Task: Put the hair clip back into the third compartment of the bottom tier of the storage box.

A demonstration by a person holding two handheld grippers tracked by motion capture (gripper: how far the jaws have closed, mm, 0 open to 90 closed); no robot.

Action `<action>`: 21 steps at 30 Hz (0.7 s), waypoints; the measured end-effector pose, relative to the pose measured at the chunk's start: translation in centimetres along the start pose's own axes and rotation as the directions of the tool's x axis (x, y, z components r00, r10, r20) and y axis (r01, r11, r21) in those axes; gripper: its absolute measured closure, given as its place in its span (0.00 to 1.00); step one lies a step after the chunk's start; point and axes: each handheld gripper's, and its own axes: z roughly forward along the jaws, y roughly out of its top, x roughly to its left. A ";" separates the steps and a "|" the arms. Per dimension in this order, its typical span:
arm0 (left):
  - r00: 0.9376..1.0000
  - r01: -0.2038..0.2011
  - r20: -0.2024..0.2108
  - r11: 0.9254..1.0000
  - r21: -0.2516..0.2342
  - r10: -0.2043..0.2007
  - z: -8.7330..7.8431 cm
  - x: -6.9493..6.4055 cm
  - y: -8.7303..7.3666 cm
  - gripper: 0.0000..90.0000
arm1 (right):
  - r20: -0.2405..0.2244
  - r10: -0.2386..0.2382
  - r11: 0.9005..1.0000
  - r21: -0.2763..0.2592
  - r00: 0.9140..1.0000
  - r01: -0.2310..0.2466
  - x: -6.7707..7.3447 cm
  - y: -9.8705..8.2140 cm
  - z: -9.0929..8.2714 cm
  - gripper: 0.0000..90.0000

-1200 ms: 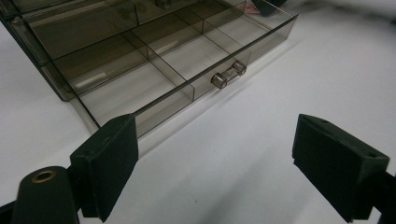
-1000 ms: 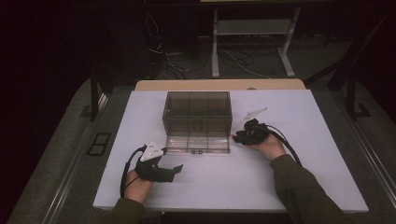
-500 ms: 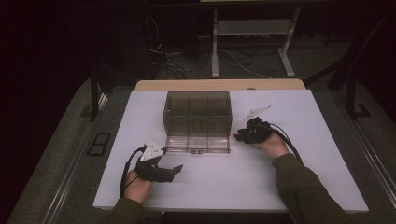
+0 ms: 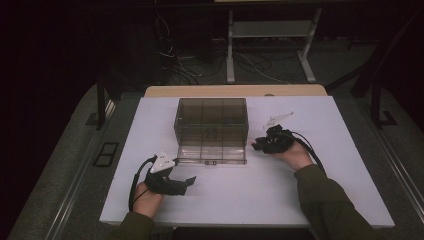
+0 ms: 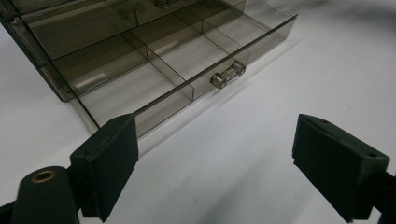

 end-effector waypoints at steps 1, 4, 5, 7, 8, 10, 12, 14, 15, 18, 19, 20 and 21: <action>1.000 0.000 0.000 1.000 0.000 0.000 0.0 0.0 0.0 0.15 | -0.003 -0.003 1.000 -0.001 1.000 0.003 0.0 0.0 -0.1 0.74; 1.000 0.000 0.000 1.000 0.000 0.000 0.0 0.0 0.0 0.15 | -0.007 -0.001 1.000 -0.006 1.000 0.001 0.0 0.1 -0.4 0.74; 1.000 -0.001 0.000 1.000 0.000 0.001 0.0 0.0 0.0 0.15 | -0.009 0.000 1.000 -0.007 1.000 0.000 0.0 0.1 -0.5 0.74; 1.000 0.001 0.001 1.000 -0.001 -0.001 0.0 0.0 0.0 0.15 | -0.011 0.001 1.000 -0.009 1.000 -0.001 0.1 0.1 -0.7 0.74; 1.000 0.000 0.001 1.000 -0.001 0.000 0.0 0.0 0.0 0.15 | -0.012 -0.001 1.000 -0.014 1.000 0.000 0.1 0.1 -0.8 0.74; 1.000 -0.001 0.002 1.000 0.000 0.001 0.0 0.0 0.0 0.15 | -0.017 0.000 1.000 -0.017 1.000 -0.001 0.2 0.1 -1.1 0.74; 1.000 0.000 0.002 1.000 -0.001 0.000 0.0 0.0 0.0 0.15 | -0.024 -0.002 1.000 -0.021 1.000 0.002 0.2 0.2 -1.2 0.74; 1.000 0.000 0.002 1.000 -0.001 0.000 0.0 0.0 0.0 0.15 | -0.032 -0.004 1.000 -0.025 0.999 0.003 0.3 0.3 -1.4 0.74; 1.000 0.000 0.002 1.000 -0.001 0.000 0.0 0.0 0.0 0.15 | -0.037 -0.003 1.000 -0.027 0.999 0.002 0.4 0.3 -1.5 0.74; 1.000 0.000 0.002 1.000 0.000 0.000 0.0 0.0 0.0 0.15 | -0.048 -0.002 1.000 -0.031 0.999 0.000 0.6 0.4 -1.7 0.74; 1.000 0.000 0.002 1.000 -0.001 0.000 0.0 0.0 0.0 0.15 | -0.049 -0.005 1.000 -0.031 0.999 0.004 0.6 0.4 -1.7 0.74; 1.000 0.001 0.002 1.000 -0.002 -0.001 0.0 0.0 0.0 0.15 | -0.053 -0.007 0.999 -0.032 0.999 0.005 0.7 0.5 -1.8 0.74; 1.000 0.001 0.002 1.000 -0.002 -0.001 0.0 0.0 0.0 0.15 | -0.055 -0.009 0.999 -0.033 0.998 0.008 0.7 0.5 -1.8 0.74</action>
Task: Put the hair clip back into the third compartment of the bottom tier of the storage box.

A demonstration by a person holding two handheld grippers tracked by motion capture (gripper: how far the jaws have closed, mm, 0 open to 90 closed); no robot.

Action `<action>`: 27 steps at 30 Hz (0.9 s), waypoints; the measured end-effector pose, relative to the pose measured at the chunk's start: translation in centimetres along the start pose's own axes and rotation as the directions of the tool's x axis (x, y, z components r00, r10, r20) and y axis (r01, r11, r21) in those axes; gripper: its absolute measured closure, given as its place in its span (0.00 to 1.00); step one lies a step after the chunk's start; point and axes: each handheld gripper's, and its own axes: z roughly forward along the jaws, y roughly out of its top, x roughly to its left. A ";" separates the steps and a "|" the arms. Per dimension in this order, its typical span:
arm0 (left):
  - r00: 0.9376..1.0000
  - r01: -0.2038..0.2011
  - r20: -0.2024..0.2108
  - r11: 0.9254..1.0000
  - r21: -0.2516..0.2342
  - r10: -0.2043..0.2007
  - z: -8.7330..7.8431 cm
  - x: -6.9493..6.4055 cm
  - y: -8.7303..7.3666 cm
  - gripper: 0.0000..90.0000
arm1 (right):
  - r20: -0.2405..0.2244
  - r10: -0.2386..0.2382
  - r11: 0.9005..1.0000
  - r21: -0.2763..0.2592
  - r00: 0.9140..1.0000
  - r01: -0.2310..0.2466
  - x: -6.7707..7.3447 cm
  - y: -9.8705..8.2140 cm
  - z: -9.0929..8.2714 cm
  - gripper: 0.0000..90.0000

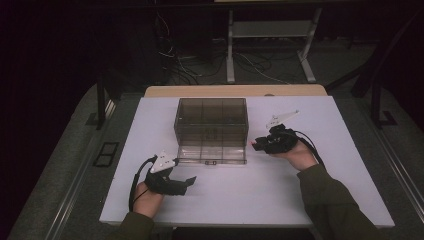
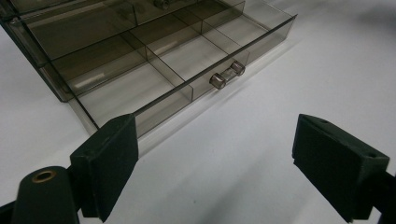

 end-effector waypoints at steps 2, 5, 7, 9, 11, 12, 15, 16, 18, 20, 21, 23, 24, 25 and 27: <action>1.000 0.000 0.000 1.000 0.000 0.000 0.0 0.0 0.0 0.15 | -0.005 -0.004 1.000 -0.002 1.000 0.004 0.1 0.1 -0.1 0.74; 1.000 0.001 -0.001 1.000 0.001 -0.001 0.0 0.0 0.0 0.15 | -0.016 -0.001 1.000 -0.006 1.000 0.001 0.3 0.2 -0.1 0.74; 1.000 -0.001 0.000 1.000 0.001 0.001 0.0 0.0 0.0 0.15 | -0.022 -0.002 1.000 -0.012 1.000 0.002 0.3 0.3 -0.2 0.74; 1.000 -0.001 -0.001 1.000 0.002 0.001 0.0 0.0 0.0 0.15 | -0.025 -0.003 1.000 -0.013 1.000 0.003 0.4 0.3 -0.2 0.74; 1.000 0.000 -0.001 1.000 0.002 0.000 0.0 0.0 0.0 0.15 | -0.029 -0.003 1.000 -0.018 1.000 0.003 0.5 0.4 -0.3 0.74; 1.000 0.000 -0.001 1.000 0.002 0.000 0.0 0.0 0.0 0.15 | -0.030 -0.006 1.000 -0.019 1.000 0.005 0.5 0.5 -0.3 0.74; 1.000 -0.003 0.001 1.000 0.004 0.003 0.1 0.0 0.0 0.15 | -0.034 -0.007 1.000 -0.025 0.999 0.006 0.7 0.7 -0.3 0.74; 1.000 -0.002 0.000 1.000 0.004 0.002 0.1 0.0 0.0 0.15 | -0.035 -0.006 1.000 -0.025 0.999 0.006 0.8 0.8 -0.3 0.74; 1.000 -0.003 0.001 1.000 0.005 0.003 0.1 0.0 0.0 0.15 | -0.037 -0.011 1.000 -0.025 0.999 0.010 0.9 0.9 -0.2 0.74; 1.000 -0.003 0.001 1.000 0.005 0.003 0.1 0.0 0.0 0.15 | -0.040 -0.016 1.000 -0.025 0.999 0.015 1.0 1.0 -0.1 0.74; 1.000 -0.003 0.001 1.000 0.006 0.003 0.1 0.0 0.0 0.15 | -0.042 -0.018 1.000 -0.024 0.999 0.017 1.1 1.1 0.0 0.74; 1.000 -0.002 0.000 1.000 0.005 0.002 0.1 0.0 0.0 0.15 | -0.042 -0.022 1.000 -0.024 0.999 0.021 1.2 1.2 0.1 0.74; 1.000 -0.001 0.000 1.000 0.005 0.001 0.1 0.0 0.0 0.15 | -0.044 -0.025 1.000 -0.019 0.999 0.024 1.3 1.3 0.2 0.74; 1.000 0.001 -0.001 1.000 0.004 -0.001 0.1 0.0 0.0 0.15 | -0.045 -0.027 0.999 -0.020 0.999 0.026 1.4 1.3 0.3 0.74; 1.000 0.002 -0.001 1.000 0.005 -0.002 0.1 0.0 0.0 0.15 | -0.050 -0.033 0.999 -0.014 0.998 0.032 1.5 1.5 0.5 0.74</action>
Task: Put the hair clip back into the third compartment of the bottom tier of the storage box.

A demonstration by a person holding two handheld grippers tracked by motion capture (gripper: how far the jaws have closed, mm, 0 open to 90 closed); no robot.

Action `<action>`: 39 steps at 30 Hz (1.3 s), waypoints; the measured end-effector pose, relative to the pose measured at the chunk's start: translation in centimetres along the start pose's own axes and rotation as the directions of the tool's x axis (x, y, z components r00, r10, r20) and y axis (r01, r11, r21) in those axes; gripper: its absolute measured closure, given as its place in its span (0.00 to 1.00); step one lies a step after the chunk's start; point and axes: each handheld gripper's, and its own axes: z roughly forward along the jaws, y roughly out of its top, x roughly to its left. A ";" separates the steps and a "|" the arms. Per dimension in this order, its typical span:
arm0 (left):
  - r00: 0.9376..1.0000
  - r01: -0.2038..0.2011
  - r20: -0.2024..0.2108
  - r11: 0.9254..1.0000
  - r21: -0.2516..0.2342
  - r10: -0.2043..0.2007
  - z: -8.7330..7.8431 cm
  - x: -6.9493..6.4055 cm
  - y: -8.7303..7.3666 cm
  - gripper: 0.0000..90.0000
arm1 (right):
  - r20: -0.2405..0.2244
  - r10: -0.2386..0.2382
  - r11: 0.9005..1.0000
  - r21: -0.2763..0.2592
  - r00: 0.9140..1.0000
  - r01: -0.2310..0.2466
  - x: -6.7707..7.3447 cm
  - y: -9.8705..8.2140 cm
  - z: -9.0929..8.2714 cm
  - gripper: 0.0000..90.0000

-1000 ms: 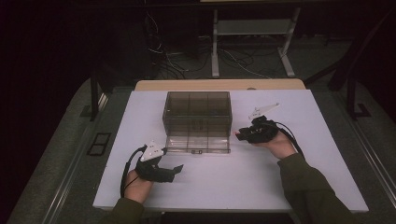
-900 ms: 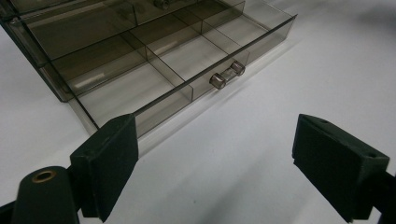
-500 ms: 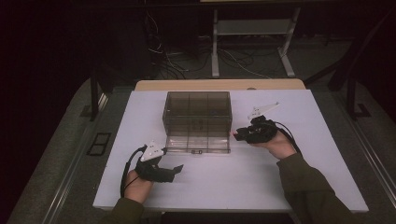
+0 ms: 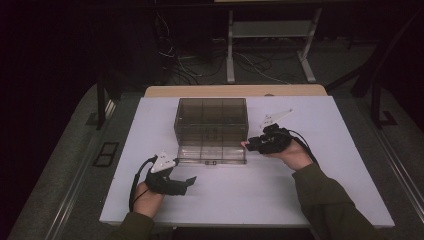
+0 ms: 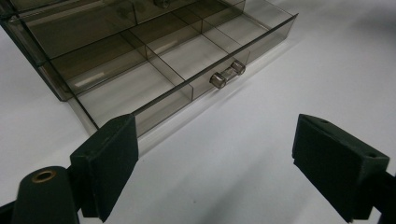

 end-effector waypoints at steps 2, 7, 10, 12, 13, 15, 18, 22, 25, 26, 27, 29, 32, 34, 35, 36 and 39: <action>1.000 0.000 0.000 1.000 0.000 0.000 0.0 0.0 0.0 0.15 | 0.000 -0.003 1.000 0.005 1.000 0.003 0.1 0.2 0.2 0.74; 1.000 0.000 0.000 1.000 0.000 0.000 0.0 0.0 0.0 0.15 | -0.010 -0.012 1.000 0.007 1.000 0.012 0.4 0.7 0.7 0.74; 1.000 0.001 -0.001 1.000 0.000 -0.001 0.0 0.0 0.0 0.15 | -0.015 -0.017 1.000 0.003 1.000 0.017 0.5 1.1 1.0 0.74; 1.000 0.001 -0.001 1.000 -0.001 -0.001 0.0 0.0 0.0 0.15 | -0.016 -0.016 1.000 0.004 1.000 0.016 0.7 1.4 1.2 0.74; 1.000 0.001 -0.001 1.000 -0.001 -0.001 0.0 0.0 0.0 0.15 | -0.019 -0.019 1.000 0.000 1.000 0.019 0.7 1.5 1.3 0.74; 1.000 0.001 0.000 1.000 -0.002 -0.001 0.0 0.0 0.0 0.15 | -0.023 -0.020 1.000 0.000 1.000 0.020 0.8 1.8 1.5 0.74; 1.000 0.001 0.003 1.000 -0.004 -0.001 0.1 0.0 -0.1 0.15 | -0.027 -0.024 1.000 0.002 0.999 0.024 1.0 2.0 2.0 0.74; 1.000 -0.003 0.005 1.000 -0.001 0.003 0.1 0.0 0.0 0.15 | -0.031 -0.024 1.000 0.001 0.999 0.024 1.1 2.2 2.4 0.74; 1.000 -0.006 0.005 1.000 0.001 0.006 0.1 0.0 -0.1 0.15 | -0.033 -0.024 1.000 0.002 0.999 0.024 1.2 2.2 2.6 0.74; 1.000 -0.011 0.006 1.000 0.006 0.011 0.1 0.0 -0.1 0.15 | -0.032 -0.026 1.000 0.003 0.999 0.026 1.3 2.2 2.7 0.74; 1.000 -0.009 0.007 1.000 0.004 0.009 0.1 0.0 -0.1 0.15 | -0.033 -0.027 1.000 0.004 0.999 0.027 1.3 2.2 2.9 0.74; 1.000 -0.008 0.006 1.000 0.002 0.008 0.1 0.0 -0.1 0.15 | -0.034 -0.025 1.000 0.010 0.999 0.025 1.4 2.1 3.2 0.74; 1.000 -0.008 0.006 1.000 0.002 0.008 0.1 0.0 -0.1 0.15 | -0.035 -0.028 1.000 0.011 0.999 0.028 1.4 2.0 3.4 0.74; 1.000 -0.009 0.007 1.000 0.005 0.009 0.1 0.0 -0.1 0.15 | -0.033 -0.025 1.000 0.018 0.999 0.026 1.5 2.0 3.6 0.74; 1.000 -0.009 0.007 1.000 0.005 0.009 0.1 0.0 -0.1 0.15 | -0.034 -0.025 1.000 0.017 0.999 0.026 1.5 1.9 3.7 0.74; 1.000 -0.009 0.008 1.000 0.003 0.009 0.1 0.0 -0.1 0.15 | -0.032 -0.025 0.999 0.019 0.999 0.026 1.5 1.9 3.8 0.74; 1.000 -0.014 0.012 1.000 -0.001 0.014 0.1 -0.1 -0.1 0.15 | -0.030 -0.022 1.000 0.021 0.999 0.023 1.5 1.8 4.0 0.74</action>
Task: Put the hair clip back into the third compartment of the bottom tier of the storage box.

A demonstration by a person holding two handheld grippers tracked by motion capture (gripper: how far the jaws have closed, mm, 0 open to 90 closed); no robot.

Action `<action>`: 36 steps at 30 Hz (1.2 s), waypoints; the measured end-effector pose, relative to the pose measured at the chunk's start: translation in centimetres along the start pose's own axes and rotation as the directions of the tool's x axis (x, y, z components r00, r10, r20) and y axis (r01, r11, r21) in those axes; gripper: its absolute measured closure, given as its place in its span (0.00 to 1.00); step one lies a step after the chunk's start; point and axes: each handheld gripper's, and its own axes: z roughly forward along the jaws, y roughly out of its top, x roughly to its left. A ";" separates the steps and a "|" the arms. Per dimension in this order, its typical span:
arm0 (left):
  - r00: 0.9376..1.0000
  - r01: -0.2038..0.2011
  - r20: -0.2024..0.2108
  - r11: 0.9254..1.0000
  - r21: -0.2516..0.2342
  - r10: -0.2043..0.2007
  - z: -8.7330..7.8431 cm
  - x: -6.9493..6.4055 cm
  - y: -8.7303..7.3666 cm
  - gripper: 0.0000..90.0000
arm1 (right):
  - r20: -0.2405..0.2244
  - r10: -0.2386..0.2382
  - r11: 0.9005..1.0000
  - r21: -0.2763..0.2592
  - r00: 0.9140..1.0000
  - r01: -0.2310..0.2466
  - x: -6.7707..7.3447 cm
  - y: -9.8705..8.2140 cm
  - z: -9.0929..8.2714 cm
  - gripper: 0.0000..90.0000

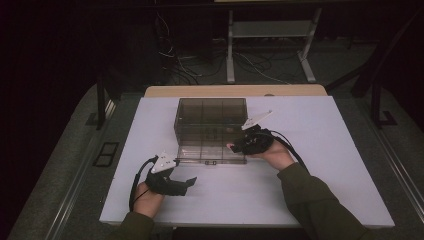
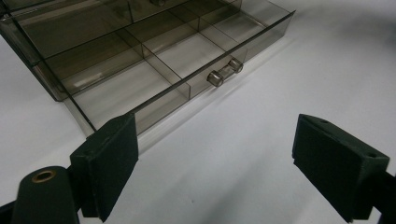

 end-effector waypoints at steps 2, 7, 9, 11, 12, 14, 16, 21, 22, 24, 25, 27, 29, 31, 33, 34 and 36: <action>1.000 -0.002 0.002 1.000 0.002 0.002 0.0 0.0 0.0 0.15 | 0.000 0.000 1.000 -0.002 1.000 0.000 0.0 0.0 0.1 0.74; 1.000 -0.004 0.000 1.000 0.003 0.004 0.0 0.0 0.0 0.15 | 0.001 -0.002 1.000 0.011 1.000 0.002 0.1 -0.2 0.7 0.74; 1.000 -0.004 0.000 1.000 0.002 0.004 0.0 0.0 0.0 0.15 | 0.002 -0.001 1.000 0.020 1.000 0.001 0.1 -0.3 1.0 0.74; 1.000 -0.005 0.000 1.000 0.001 0.005 0.0 0.0 0.0 0.15 | 0.001 -0.001 1.000 0.027 1.000 0.001 0.2 -0.5 1.3 0.74; 1.000 -0.005 -0.001 1.000 0.001 0.005 0.0 0.0 0.0 0.15 | 0.001 -0.001 1.000 0.030 1.000 0.001 0.2 -0.5 1.4 0.74; 1.000 -0.005 -0.001 1.000 0.001 0.005 0.0 0.0 0.0 0.15 | 0.002 0.000 0.999 0.036 1.000 0.000 0.2 -0.6 1.6 0.74; 1.000 -0.006 0.000 1.000 0.001 0.006 0.0 0.0 -0.1 0.15 | 0.003 -0.001 0.999 0.042 1.000 0.001 0.2 -0.7 1.7 0.74; 1.000 -0.012 0.001 1.000 0.005 0.012 0.1 0.0 -0.1 0.15 | 0.008 0.000 0.999 0.052 1.000 0.000 0.2 -0.8 2.1 0.74; 1.000 -0.012 0.000 1.000 0.005 0.012 0.1 0.0 -0.1 0.15 | 0.009 0.000 0.999 0.053 1.000 0.000 0.2 -0.9 2.1 0.74; 1.000 -0.012 0.000 1.000 0.005 0.012 0.0 0.0 -0.1 0.15 | 0.010 0.003 0.999 0.053 1.000 -0.003 0.2 -0.9 2.2 0.78; 1.000 -0.011 -0.001 1.000 0.004 0.011 0.0 0.0 -0.1 0.15 | 0.008 0.005 0.998 0.055 1.000 -0.005 0.1 -1.0 2.3 0.78; 1.000 -0.011 -0.001 1.000 0.005 0.011 0.0 0.0 -0.1 0.15 | 0.008 0.004 0.998 0.055 1.000 -0.005 0.1 -1.0 2.3 0.78; 1.000 -0.011 -0.002 1.000 0.004 0.011 0.0 0.0 -0.1 0.15 | 0.008 0.006 0.998 0.055 1.000 -0.006 0.1 -1.0 2.2 0.78; 1.000 -0.013 -0.002 1.000 0.005 0.013 0.0 0.0 -0.1 0.15 | 0.008 0.005 0.999 0.051 1.000 -0.005 0.1 -0.9 2.2 0.78; 1.000 -0.011 -0.002 1.000 0.004 0.011 0.0 0.0 -0.1 0.15 | 0.007 0.005 0.999 0.047 1.000 -0.005 0.1 -0.9 2.1 0.78; 1.000 -0.011 -0.002 1.000 0.004 0.011 0.0 0.0 -0.1 0.15 | 0.006 0.005 0.999 0.045 1.000 -0.005 0.1 -0.9 2.0 0.77; 1.000 -0.012 -0.003 1.000 0.005 0.012 0.0 0.0 -0.1 0.15 | 0.002 0.007 0.999 0.041 1.000 -0.007 0.1 -0.9 2.0 0.76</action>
